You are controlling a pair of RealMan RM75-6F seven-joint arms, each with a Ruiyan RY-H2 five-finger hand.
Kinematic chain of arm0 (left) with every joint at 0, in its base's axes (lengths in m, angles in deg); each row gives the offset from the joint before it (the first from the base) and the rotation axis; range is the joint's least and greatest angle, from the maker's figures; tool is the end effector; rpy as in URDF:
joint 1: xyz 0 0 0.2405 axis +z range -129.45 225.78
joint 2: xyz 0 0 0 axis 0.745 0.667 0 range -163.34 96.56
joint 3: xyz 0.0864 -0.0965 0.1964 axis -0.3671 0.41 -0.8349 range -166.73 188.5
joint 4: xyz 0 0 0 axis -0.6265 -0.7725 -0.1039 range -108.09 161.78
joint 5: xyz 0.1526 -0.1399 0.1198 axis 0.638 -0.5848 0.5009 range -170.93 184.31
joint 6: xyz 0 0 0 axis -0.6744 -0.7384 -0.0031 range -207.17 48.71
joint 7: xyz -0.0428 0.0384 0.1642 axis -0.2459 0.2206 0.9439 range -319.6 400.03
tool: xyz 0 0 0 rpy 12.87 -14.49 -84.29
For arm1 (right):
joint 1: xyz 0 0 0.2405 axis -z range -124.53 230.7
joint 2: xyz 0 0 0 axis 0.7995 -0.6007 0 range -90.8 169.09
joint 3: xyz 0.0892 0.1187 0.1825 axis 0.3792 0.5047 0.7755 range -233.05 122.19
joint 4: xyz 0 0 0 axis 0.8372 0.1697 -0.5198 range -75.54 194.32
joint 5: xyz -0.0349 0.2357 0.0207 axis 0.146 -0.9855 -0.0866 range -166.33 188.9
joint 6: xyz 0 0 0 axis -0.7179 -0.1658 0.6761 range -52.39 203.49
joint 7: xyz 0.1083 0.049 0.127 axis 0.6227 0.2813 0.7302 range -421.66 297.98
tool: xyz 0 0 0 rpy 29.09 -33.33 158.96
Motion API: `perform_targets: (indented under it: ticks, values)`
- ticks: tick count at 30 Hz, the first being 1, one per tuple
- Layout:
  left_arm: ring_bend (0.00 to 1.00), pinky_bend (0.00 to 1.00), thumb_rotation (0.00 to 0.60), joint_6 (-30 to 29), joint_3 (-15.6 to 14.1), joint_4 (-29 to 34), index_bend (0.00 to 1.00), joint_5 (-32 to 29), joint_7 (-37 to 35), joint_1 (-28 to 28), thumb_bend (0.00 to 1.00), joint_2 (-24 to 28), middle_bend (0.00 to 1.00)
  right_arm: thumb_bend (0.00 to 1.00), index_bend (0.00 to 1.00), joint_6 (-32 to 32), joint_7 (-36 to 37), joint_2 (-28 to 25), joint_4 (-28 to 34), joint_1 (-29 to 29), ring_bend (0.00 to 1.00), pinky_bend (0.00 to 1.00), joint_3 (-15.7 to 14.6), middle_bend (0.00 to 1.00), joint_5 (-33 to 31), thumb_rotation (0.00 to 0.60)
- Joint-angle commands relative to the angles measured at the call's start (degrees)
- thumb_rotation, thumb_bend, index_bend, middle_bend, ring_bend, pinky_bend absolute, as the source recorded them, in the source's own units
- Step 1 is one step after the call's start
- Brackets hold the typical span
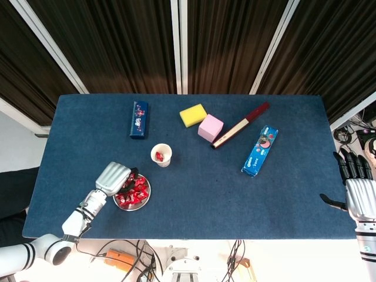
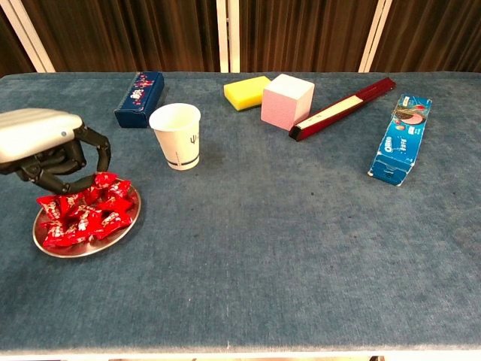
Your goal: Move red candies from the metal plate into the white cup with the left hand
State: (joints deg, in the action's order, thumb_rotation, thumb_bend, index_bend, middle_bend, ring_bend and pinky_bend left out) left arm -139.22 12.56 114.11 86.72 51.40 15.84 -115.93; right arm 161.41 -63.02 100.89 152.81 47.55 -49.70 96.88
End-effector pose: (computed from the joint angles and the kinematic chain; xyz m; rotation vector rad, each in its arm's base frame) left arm -0.1828 0.3024 -0.0409 -1.9506 -0.9231 -0.9104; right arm -0.2958 -0.2269 0.1454 1.3638 -0.8181 0.9261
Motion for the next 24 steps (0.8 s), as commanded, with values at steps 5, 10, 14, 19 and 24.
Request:
perform_targets:
  ticks: [5, 10, 14, 19, 24]
  values:
    - [0.87, 0.85, 0.600, -2.2, 6.5, 4.7, 0.54, 0.7, -3.5, -2.8, 0.39, 2.8, 0.93, 0.11, 0.00, 0.0, 0.2, 0.0, -0.3, 0.1, 0.00, 0.00, 0.1, 0.02, -0.3, 0.600]
    - [0.87, 0.85, 0.600, 0.7, 10.9, 4.8, 0.54, -2.4, -2.3, -6.9, 0.39, 1.8, 0.93, 0.11, 0.00, 0.4, 0.5, 0.0, -0.4, 0.3, 0.00, 0.00, 0.1, 0.02, -0.2, 0.600]
    - [0.87, 0.85, 0.600, 3.9, 13.5, 3.1, 0.54, -6.7, -0.8, -10.2, 0.39, 0.0, 0.93, 0.11, 0.00, 0.5, 1.1, -0.1, -0.7, 0.5, 0.00, 0.00, 0.0, 0.02, -0.5, 0.600]
    - [0.87, 0.85, 0.600, 8.0, 14.4, 0.5, 0.54, -12.5, 0.3, -12.9, 0.39, -2.1, 0.93, 0.11, 0.00, 0.4, 1.9, -0.1, -1.3, 0.7, 0.00, 0.00, 0.1, 0.02, -0.9, 0.600]
    - [0.87, 0.85, 0.600, 9.6, 13.6, -2.0, 0.54, -15.5, 1.7, -14.1, 0.39, -3.9, 0.93, 0.11, 0.00, 0.1, 2.0, 0.0, -1.6, 0.5, 0.00, 0.00, 0.2, 0.02, -1.0, 0.600]
